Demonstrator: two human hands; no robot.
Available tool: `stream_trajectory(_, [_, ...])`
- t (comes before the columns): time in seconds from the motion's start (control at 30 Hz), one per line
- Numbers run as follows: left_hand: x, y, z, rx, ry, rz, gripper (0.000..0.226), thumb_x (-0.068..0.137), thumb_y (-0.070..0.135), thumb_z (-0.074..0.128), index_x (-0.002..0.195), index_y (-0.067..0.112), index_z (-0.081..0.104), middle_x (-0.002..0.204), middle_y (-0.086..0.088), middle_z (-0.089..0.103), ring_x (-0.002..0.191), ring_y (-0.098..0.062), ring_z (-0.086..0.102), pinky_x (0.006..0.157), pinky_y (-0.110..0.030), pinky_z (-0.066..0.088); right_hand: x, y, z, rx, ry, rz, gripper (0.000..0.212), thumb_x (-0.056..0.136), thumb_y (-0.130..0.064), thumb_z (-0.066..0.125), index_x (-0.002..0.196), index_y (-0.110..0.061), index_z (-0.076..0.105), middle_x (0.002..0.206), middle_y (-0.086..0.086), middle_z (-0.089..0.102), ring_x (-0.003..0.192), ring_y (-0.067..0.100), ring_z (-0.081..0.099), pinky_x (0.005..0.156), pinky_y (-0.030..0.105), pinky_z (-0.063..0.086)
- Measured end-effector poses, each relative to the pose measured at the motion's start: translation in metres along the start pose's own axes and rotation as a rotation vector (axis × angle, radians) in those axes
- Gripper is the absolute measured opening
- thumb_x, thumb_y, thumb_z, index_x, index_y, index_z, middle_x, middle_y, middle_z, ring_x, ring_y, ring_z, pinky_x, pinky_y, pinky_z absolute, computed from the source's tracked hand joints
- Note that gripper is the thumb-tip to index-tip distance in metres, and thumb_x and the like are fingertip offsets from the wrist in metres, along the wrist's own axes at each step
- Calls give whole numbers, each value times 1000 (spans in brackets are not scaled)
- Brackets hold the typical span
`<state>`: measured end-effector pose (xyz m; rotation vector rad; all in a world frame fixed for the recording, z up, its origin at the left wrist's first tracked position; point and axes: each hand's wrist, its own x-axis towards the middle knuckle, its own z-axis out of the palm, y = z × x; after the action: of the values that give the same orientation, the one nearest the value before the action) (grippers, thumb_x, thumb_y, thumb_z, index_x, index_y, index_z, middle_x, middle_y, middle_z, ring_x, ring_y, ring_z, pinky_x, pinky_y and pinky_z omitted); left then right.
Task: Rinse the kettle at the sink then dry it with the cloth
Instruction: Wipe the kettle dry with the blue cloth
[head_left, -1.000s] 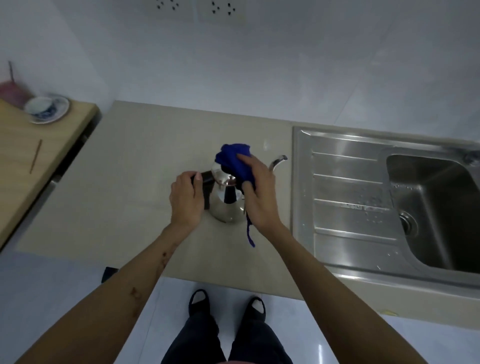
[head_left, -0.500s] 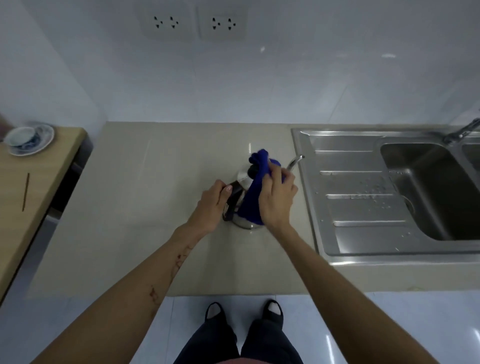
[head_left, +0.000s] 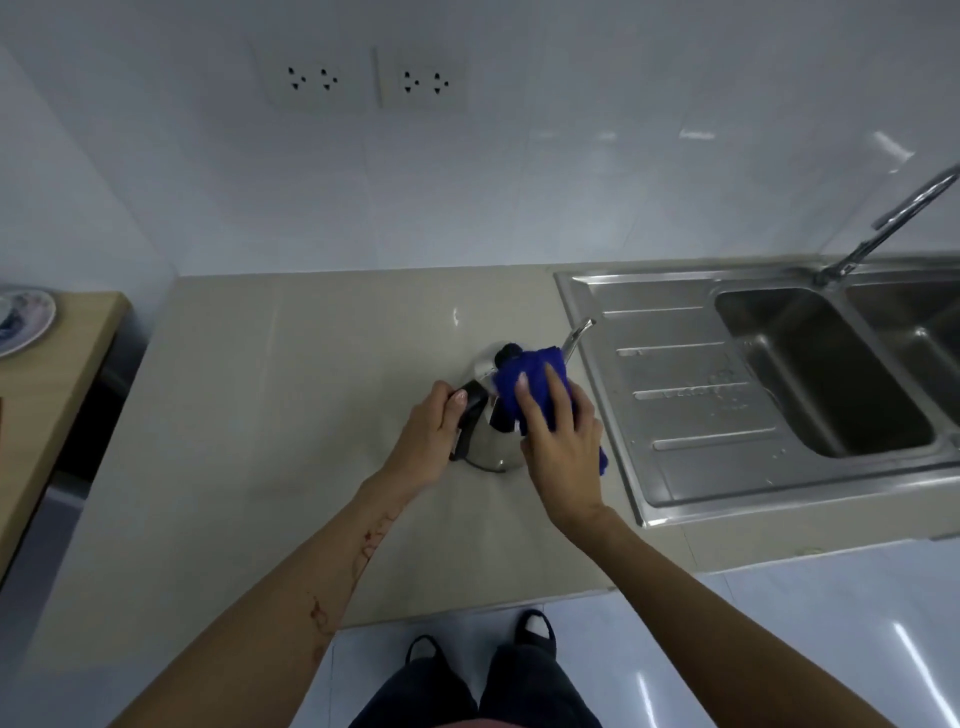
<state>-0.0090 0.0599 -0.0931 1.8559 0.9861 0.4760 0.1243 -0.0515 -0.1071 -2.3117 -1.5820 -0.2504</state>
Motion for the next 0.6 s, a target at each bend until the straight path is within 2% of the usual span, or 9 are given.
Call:
stream_trajectory(0.07, [4,-1,1,2,1,-7,28,105,32,31,86,15,41,67,5,47,58,-9,43,50,-17,33,-3,13,-7,-161,-39,-211,97,64,-1,79,148,-25,37,154,9,31,134,39,32,91,53,49])
stream_trajectory(0.13, [6,-1,1,2,-9,-16,28,105,33,31,86,16,42,68,5,49,59,-9,44,52,-20,32,8,14,-18,-263,-36,-320,95,61,0,81,145,-24,45,152,6,38,133,35,35,89,49,50])
stream_trajectory(0.2, [6,-2,1,-35,-29,-23,28,105,34,30,89,16,44,70,5,50,60,-8,44,54,-21,32,28,4,-33,-343,-64,-353,87,60,-4,83,140,-21,52,146,5,50,130,33,40,90,48,49])
stream_trajectory(0.3, [2,0,4,-132,-77,-29,25,106,32,28,94,18,44,80,3,51,69,-9,46,60,-20,36,54,-16,-53,-438,-137,-352,65,65,-13,82,126,-18,62,133,4,60,125,31,52,90,45,47])
stream_trajectory(0.37, [1,3,4,-164,-106,-35,25,106,32,27,103,15,45,88,1,51,74,-9,47,63,-20,38,67,-27,-63,-476,-175,-385,51,73,-18,77,123,-19,62,132,2,58,127,30,49,94,44,42])
stream_trajectory(0.43, [1,4,2,-152,-130,-44,26,106,33,27,108,13,44,87,0,50,71,-9,45,59,-16,36,78,-29,-68,-507,-210,-478,43,83,-18,69,125,-17,59,135,3,53,132,31,40,99,45,37])
stream_trajectory(0.6, [1,2,1,-111,-160,-51,24,105,36,25,109,18,40,92,1,48,79,-10,48,67,-22,37,101,-10,-82,-586,-219,-777,45,88,-15,63,133,-17,54,144,5,47,140,32,31,106,46,31])
